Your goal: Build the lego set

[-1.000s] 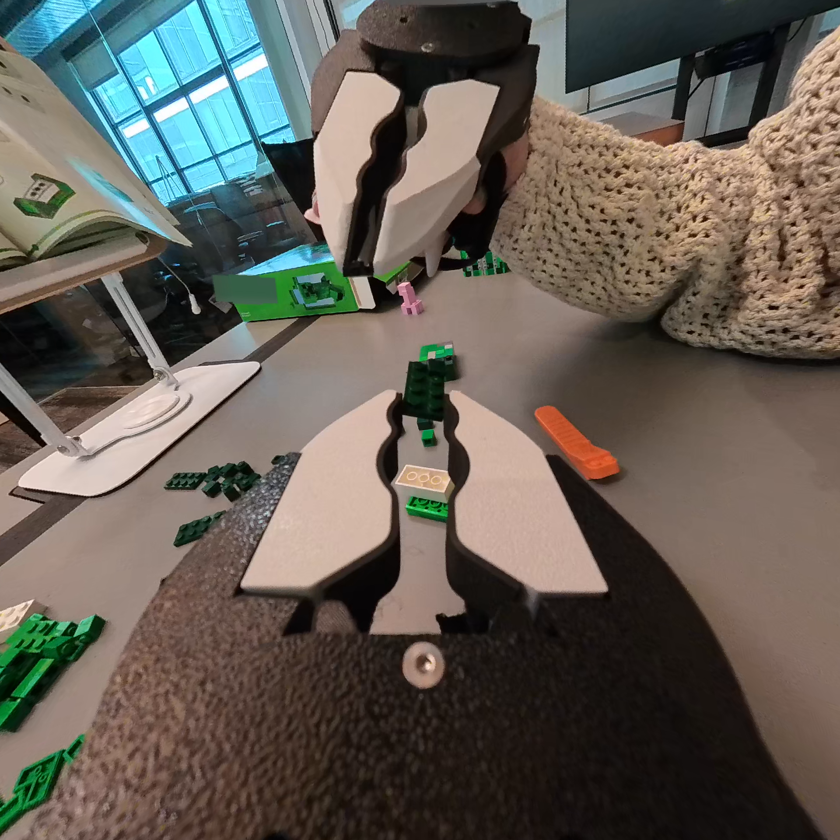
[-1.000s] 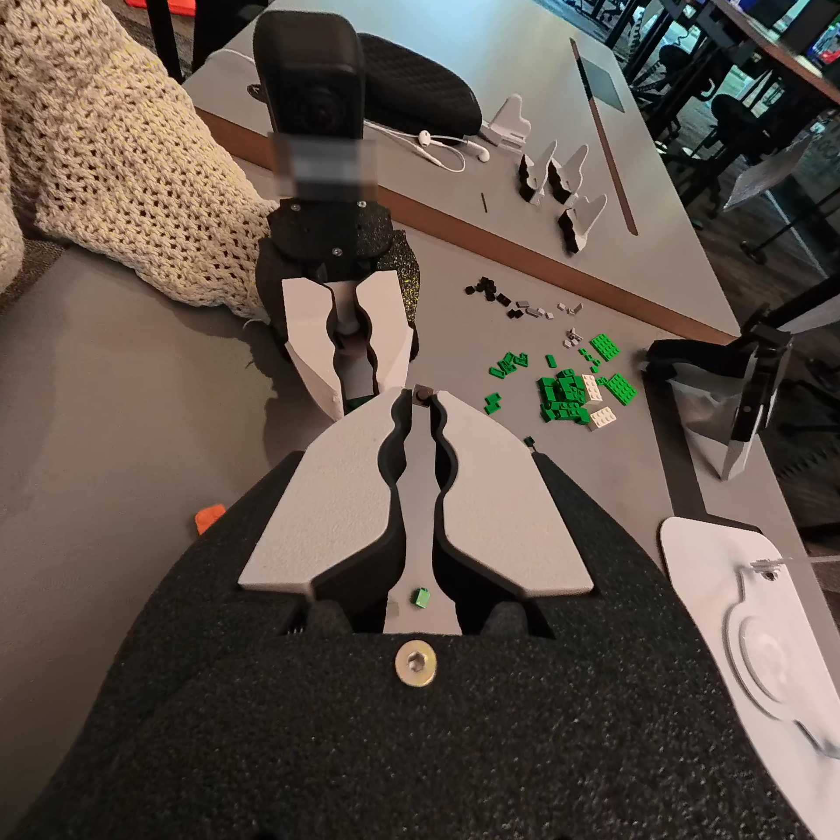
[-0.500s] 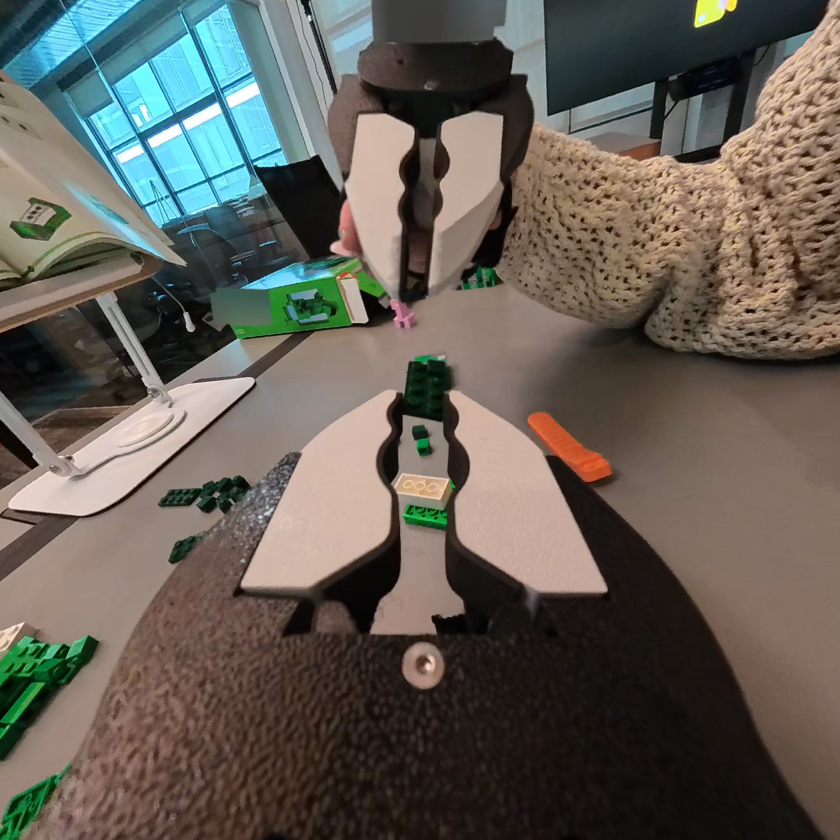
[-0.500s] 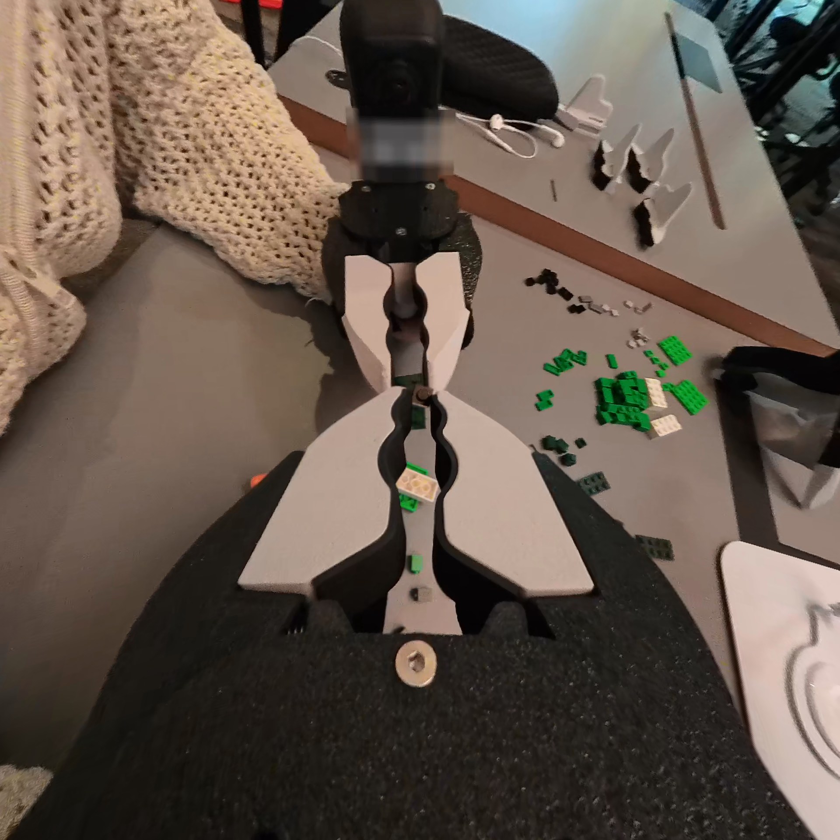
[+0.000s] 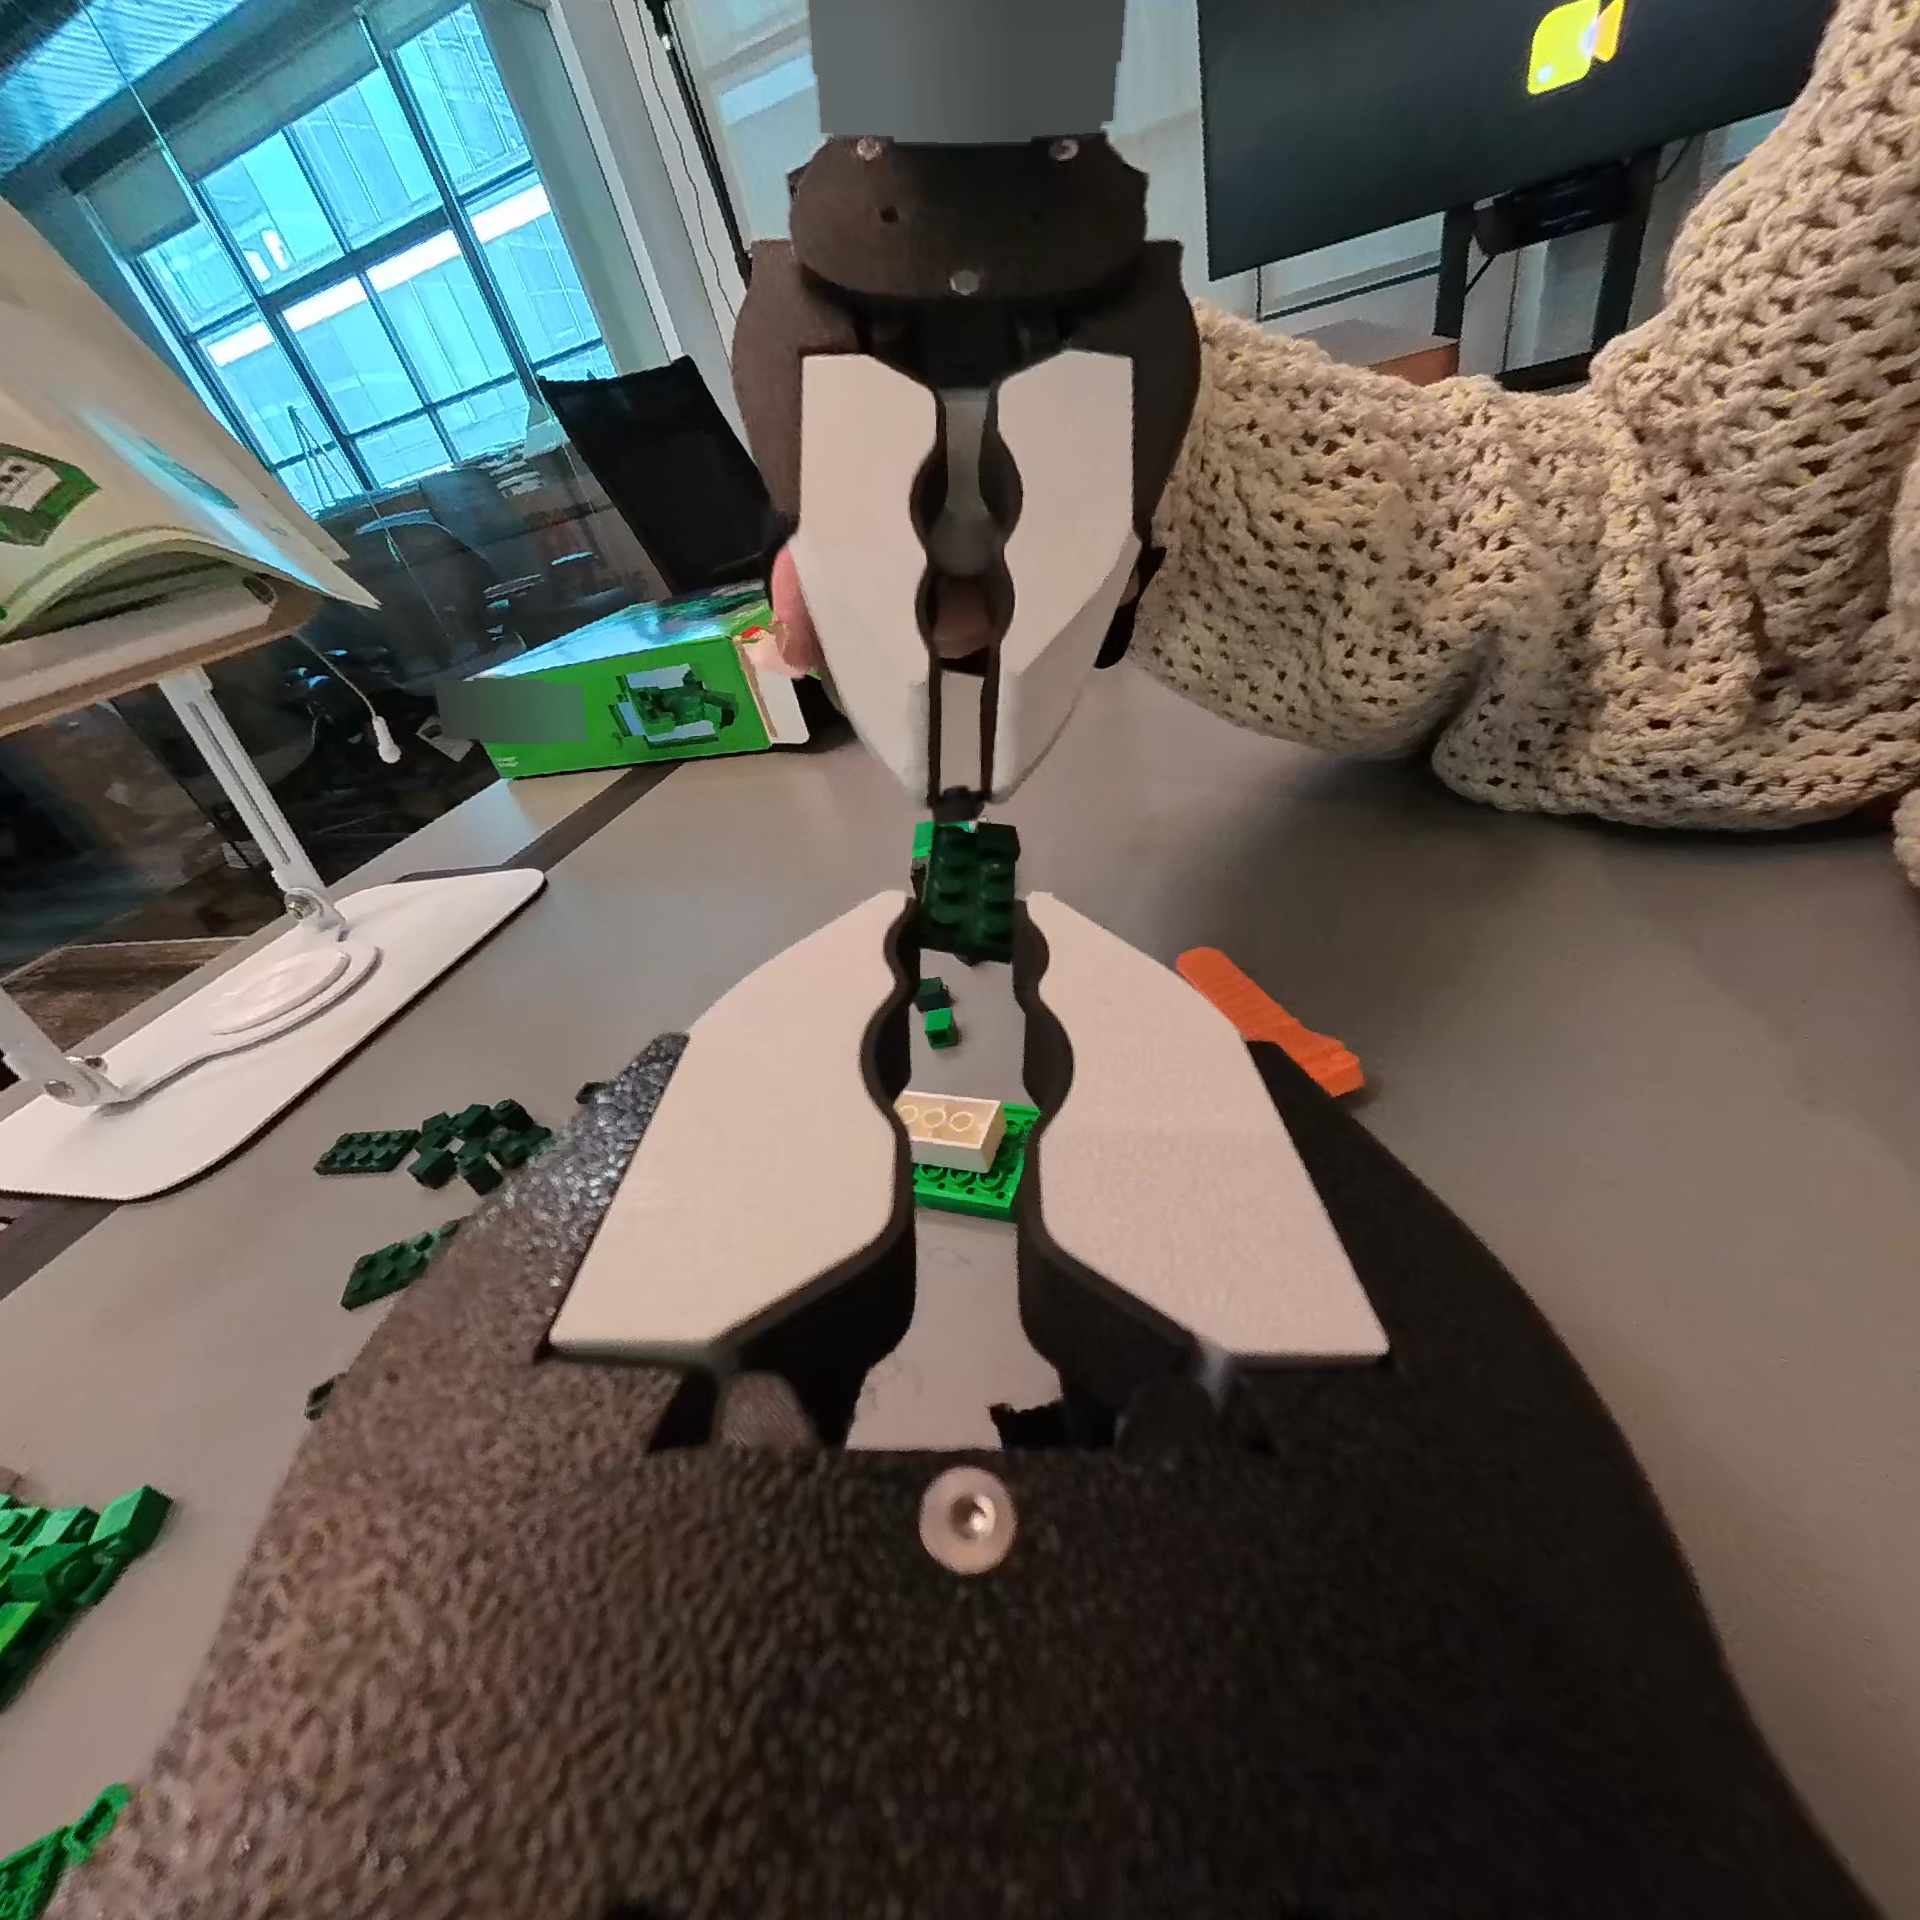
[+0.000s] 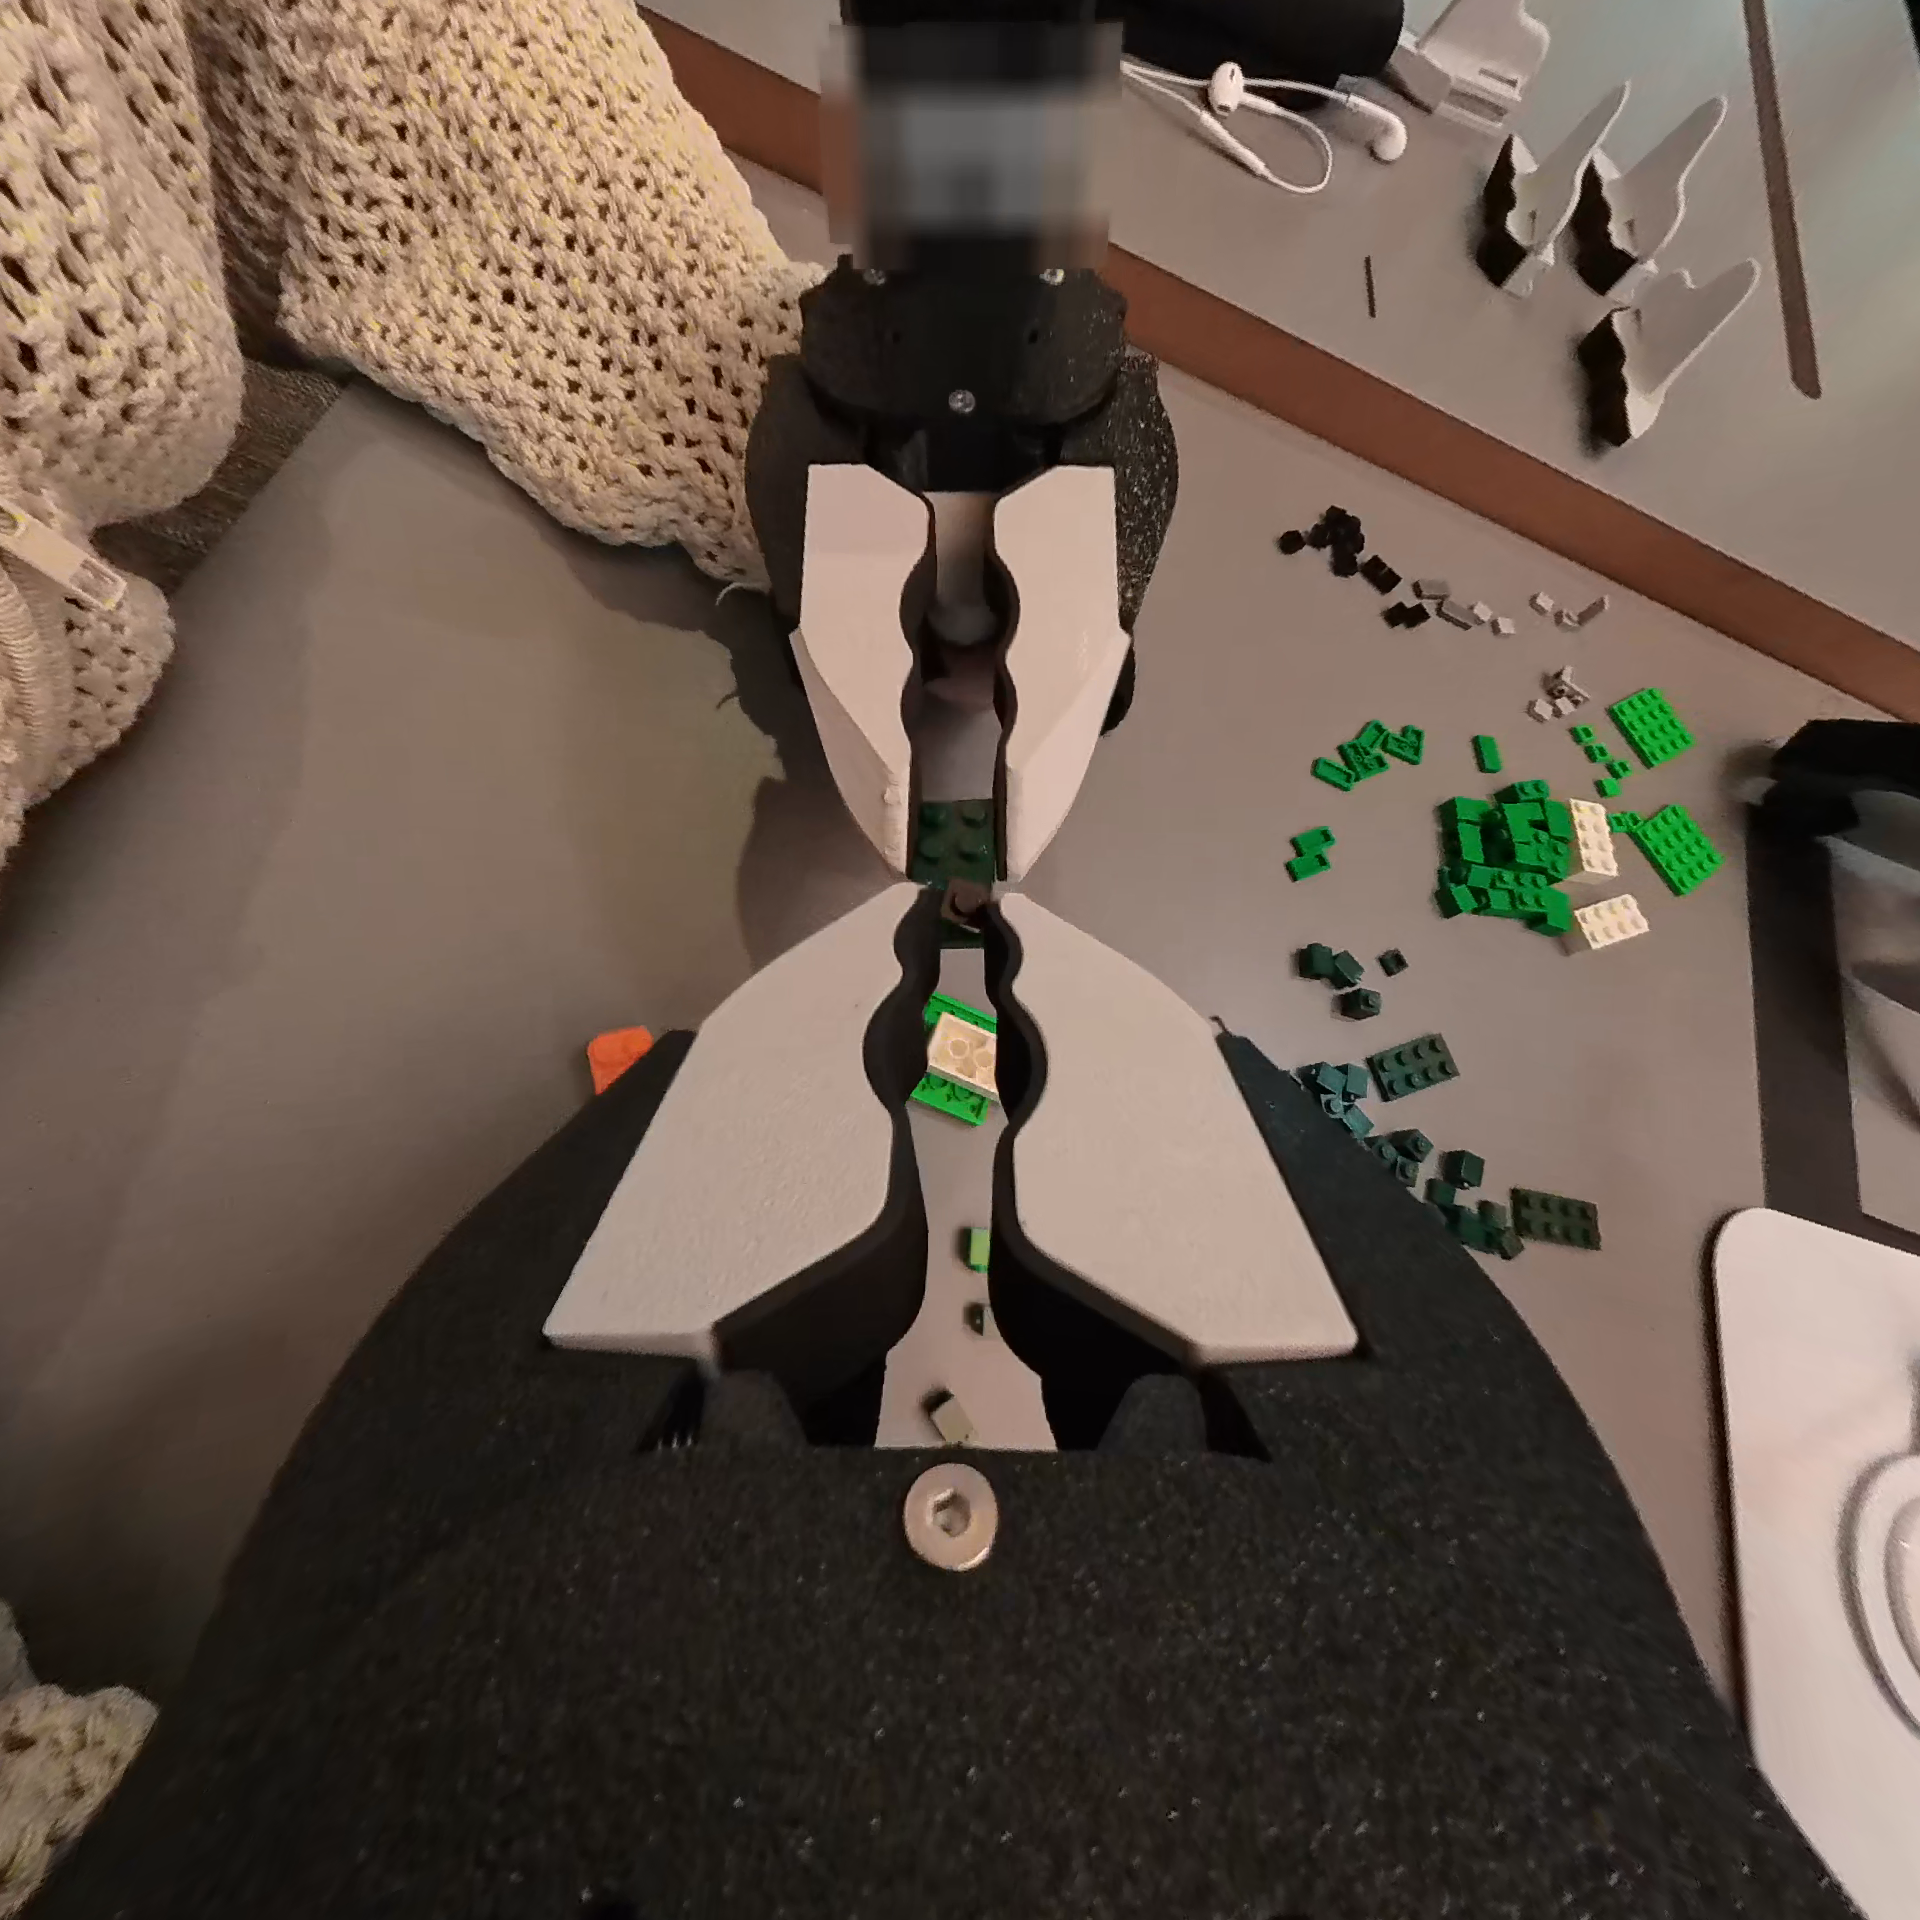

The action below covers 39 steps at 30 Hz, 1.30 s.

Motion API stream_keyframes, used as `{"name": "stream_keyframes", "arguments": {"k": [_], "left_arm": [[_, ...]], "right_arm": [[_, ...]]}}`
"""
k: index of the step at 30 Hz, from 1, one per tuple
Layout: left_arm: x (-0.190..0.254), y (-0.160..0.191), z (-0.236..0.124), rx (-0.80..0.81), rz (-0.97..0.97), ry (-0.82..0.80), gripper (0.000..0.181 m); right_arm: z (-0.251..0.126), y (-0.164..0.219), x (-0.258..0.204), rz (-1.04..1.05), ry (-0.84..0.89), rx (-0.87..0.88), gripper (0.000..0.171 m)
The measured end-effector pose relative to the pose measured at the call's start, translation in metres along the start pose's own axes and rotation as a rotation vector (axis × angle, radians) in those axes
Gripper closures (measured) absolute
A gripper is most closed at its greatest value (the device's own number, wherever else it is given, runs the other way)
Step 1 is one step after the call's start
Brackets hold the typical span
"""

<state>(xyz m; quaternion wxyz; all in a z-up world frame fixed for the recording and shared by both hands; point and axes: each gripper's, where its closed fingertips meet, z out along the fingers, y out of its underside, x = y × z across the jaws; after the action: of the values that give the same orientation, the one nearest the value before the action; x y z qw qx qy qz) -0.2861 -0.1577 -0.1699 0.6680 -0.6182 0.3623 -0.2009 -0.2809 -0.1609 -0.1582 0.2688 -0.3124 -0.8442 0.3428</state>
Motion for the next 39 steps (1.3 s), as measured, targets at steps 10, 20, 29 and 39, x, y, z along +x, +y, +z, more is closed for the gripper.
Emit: {"name": "stream_keyframes", "arguments": {"k": [10,20,29,39], "left_arm": [[0.001,0.003,0.001,-0.026,-0.043,0.023,0.165],[0.003,0.003,0.001,-0.028,-0.048,0.042,0.165],[0.004,0.002,0.001,-0.031,-0.046,0.047,0.165],[0.003,0.002,0.001,-0.026,-0.054,0.040,0.165]], "right_arm": [[0.003,0.006,-0.002,-0.025,0.003,-0.058,0.163],[0.003,0.009,0.001,-0.030,0.012,-0.073,0.163],[0.004,0.010,0.001,-0.004,-0.009,-0.074,0.161],[-0.007,0.003,0.017,-0.006,0.072,-0.016,0.152]]}}
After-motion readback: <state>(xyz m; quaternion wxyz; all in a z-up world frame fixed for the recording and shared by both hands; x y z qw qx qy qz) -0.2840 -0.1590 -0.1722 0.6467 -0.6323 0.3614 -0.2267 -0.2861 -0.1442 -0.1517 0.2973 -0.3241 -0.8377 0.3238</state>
